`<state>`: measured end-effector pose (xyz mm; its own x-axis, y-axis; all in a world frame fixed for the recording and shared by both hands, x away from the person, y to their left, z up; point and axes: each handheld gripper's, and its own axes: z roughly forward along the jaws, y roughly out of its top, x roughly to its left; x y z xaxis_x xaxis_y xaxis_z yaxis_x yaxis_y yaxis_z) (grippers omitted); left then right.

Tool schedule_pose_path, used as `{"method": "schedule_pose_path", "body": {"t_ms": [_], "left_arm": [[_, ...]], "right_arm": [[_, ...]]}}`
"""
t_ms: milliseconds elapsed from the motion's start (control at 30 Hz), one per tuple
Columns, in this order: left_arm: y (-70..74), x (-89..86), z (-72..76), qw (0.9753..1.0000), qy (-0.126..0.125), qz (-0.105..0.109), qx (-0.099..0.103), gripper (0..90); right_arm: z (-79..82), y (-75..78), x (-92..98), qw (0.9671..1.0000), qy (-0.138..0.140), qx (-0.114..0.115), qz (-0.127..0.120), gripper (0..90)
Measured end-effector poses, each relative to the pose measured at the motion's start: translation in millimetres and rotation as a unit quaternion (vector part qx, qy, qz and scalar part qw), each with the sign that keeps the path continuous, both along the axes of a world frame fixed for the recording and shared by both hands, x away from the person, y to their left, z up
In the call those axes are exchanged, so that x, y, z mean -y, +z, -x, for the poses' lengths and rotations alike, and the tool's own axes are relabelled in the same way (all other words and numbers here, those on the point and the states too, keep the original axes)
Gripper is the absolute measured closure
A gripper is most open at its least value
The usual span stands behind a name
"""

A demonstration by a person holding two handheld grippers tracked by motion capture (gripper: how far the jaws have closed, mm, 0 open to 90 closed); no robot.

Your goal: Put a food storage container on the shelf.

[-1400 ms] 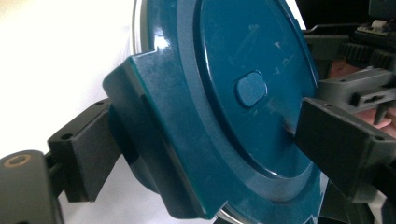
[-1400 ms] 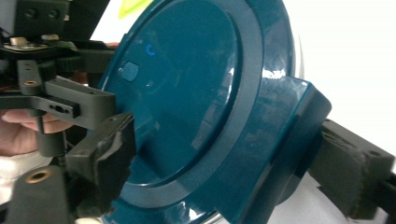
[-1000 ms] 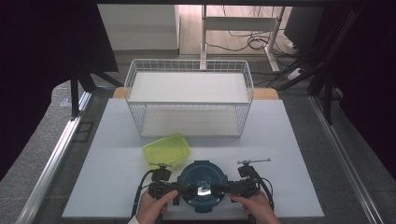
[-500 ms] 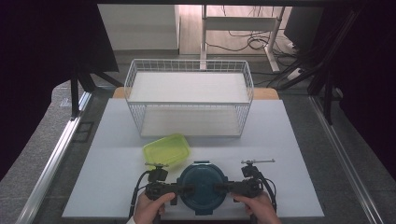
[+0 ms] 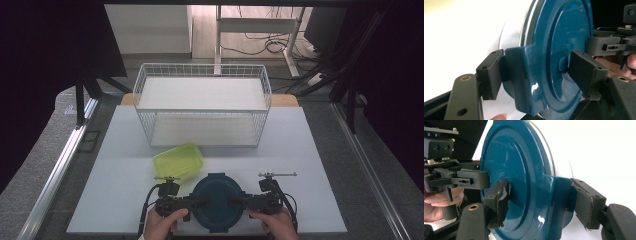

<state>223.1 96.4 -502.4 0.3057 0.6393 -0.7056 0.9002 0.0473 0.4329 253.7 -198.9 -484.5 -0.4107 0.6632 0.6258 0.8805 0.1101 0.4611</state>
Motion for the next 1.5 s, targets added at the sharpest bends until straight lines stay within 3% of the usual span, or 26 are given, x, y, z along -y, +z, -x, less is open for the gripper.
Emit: {"method": "schedule_pose_path", "body": {"t_ms": [600,1500], "left_arm": [[6.7,2.1,-0.9,0.9996,0.000,-0.014,0.023,32.1],[16.3,6.7,-10.4,0.9991,-0.007,-0.009,0.040,32.1]], "right_arm": [[-3.0,2.7,4.5,0.9999,0.005,0.013,-0.010,36.9],[-6.9,16.0,8.3,0.9994,0.001,0.035,-0.002,36.9]]}}
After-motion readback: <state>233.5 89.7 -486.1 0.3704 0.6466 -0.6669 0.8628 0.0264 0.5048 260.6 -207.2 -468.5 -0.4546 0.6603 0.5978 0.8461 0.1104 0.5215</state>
